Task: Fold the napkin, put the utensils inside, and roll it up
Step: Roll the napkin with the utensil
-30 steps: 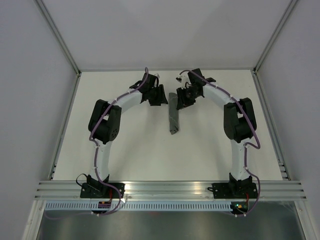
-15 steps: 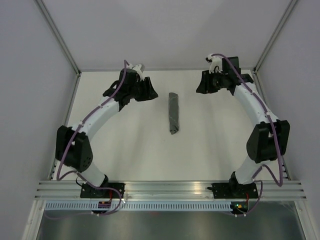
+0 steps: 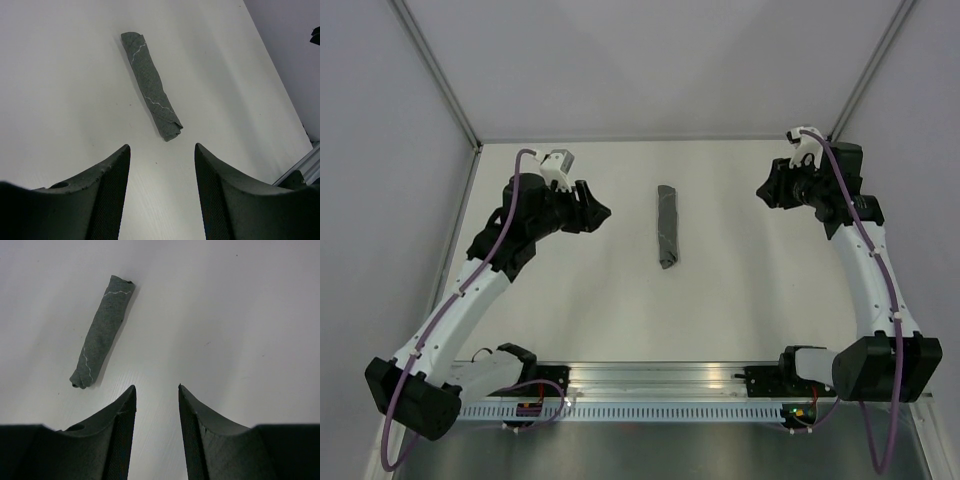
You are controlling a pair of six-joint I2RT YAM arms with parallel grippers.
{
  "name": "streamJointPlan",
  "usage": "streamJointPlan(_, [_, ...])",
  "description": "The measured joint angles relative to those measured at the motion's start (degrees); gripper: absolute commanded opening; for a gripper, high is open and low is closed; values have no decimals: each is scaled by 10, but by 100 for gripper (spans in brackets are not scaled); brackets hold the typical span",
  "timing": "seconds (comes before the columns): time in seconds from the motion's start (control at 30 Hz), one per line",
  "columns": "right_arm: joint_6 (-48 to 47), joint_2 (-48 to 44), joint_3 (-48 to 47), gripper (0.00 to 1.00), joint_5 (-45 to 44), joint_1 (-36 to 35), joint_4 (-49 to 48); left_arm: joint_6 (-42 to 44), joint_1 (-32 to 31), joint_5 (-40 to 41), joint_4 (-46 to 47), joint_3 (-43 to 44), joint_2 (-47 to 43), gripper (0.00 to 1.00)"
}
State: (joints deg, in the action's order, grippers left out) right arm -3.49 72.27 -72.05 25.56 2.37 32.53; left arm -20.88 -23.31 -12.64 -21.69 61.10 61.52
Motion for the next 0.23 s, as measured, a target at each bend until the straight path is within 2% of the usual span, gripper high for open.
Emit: streamJointPlan(0.23, [0,-8,25,46,-13,0,-14,9,0,-4,-19,-2,-2,60])
